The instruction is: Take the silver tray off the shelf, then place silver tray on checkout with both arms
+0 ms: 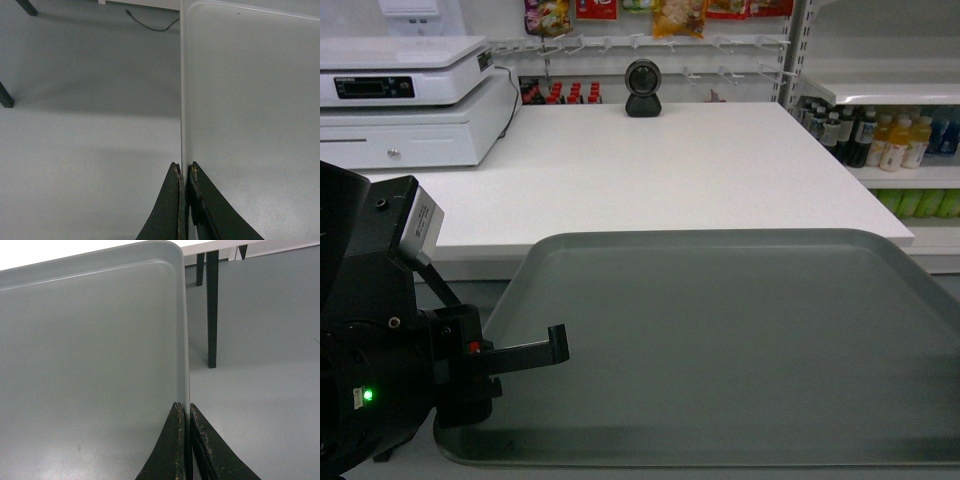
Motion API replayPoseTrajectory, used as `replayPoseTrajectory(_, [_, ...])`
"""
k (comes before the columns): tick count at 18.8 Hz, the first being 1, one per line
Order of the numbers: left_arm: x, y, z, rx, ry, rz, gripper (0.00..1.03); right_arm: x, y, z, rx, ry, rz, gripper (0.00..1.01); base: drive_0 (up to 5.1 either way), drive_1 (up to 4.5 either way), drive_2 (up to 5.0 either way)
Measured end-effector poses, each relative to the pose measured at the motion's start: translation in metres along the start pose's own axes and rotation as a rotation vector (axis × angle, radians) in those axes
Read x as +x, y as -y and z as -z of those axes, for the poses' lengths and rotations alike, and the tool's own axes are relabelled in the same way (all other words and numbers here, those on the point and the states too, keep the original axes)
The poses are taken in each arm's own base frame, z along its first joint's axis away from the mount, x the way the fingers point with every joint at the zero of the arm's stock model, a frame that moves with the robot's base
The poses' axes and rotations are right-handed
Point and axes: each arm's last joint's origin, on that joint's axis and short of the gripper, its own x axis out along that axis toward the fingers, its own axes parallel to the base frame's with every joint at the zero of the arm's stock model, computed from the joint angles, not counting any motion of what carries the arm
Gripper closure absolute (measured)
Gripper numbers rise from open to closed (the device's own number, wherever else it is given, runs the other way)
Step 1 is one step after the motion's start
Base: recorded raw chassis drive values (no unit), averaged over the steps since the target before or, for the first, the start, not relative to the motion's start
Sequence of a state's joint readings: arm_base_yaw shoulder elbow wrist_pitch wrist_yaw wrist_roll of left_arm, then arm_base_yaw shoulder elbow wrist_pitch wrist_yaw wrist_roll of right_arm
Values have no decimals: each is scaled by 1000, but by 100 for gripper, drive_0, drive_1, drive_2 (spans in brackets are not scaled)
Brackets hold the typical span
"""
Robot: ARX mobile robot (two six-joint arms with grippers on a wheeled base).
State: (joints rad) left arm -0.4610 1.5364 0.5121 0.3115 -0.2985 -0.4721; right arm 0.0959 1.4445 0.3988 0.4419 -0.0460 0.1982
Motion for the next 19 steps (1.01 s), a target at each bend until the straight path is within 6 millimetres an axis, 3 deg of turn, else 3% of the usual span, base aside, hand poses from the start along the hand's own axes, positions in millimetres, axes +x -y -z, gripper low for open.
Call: replayPoseTrajectory(19, [0, 0, 0, -1, -2, 2, 100, 0, 1, 0, 3, 0, -1, 98, 6, 438, -427])
